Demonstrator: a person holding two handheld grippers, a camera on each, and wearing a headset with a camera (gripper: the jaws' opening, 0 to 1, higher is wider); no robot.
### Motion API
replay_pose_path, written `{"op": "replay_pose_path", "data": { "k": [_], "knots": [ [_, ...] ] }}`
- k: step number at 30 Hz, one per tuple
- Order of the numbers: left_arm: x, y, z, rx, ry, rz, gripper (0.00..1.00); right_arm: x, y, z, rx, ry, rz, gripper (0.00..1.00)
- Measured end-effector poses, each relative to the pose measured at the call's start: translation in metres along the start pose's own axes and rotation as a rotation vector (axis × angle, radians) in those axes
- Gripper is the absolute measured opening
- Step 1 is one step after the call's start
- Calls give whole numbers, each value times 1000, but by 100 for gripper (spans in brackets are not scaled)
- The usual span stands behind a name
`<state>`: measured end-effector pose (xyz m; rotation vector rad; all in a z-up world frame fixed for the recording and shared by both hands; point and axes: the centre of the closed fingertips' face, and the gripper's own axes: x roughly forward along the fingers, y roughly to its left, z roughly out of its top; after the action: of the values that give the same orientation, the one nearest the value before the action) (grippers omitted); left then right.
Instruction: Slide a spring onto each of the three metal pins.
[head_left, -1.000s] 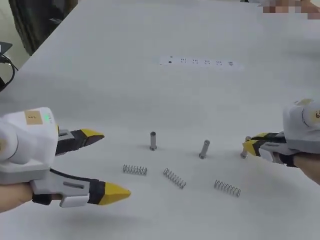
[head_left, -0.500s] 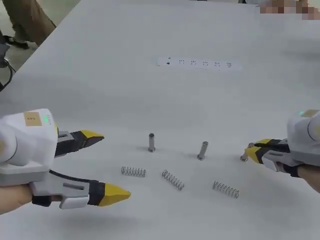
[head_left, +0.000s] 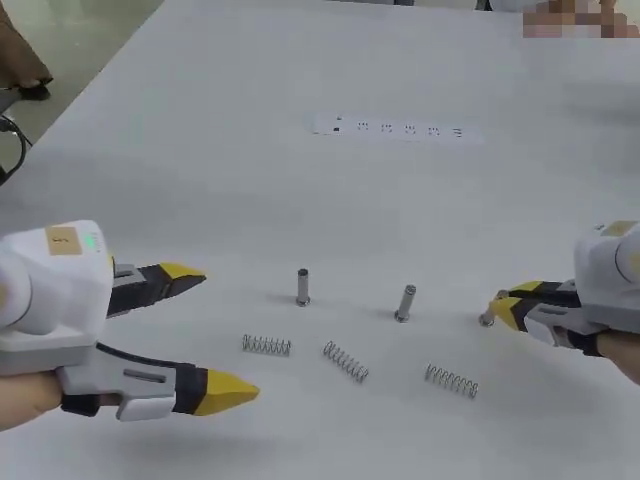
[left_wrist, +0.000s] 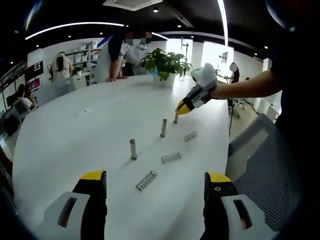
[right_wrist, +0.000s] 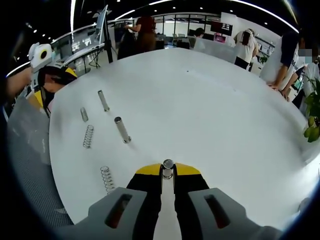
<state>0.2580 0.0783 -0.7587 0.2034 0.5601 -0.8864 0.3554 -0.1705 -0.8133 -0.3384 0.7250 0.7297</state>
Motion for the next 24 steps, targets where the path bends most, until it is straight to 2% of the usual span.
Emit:
{"op": "replay_pose_path", "data": {
  "k": [15, 19, 24],
  "knots": [
    [-1, 1, -1, -1, -1, 3, 76, 2, 1, -2, 13, 16, 8, 7],
    [-1, 0, 1, -8, -15, -3, 78, 2, 3, -1, 20, 16, 16, 11],
    [-2, 1, 0, -9, -12, 0, 78, 2, 3, 1, 26, 7, 12, 16]
  ]
}}
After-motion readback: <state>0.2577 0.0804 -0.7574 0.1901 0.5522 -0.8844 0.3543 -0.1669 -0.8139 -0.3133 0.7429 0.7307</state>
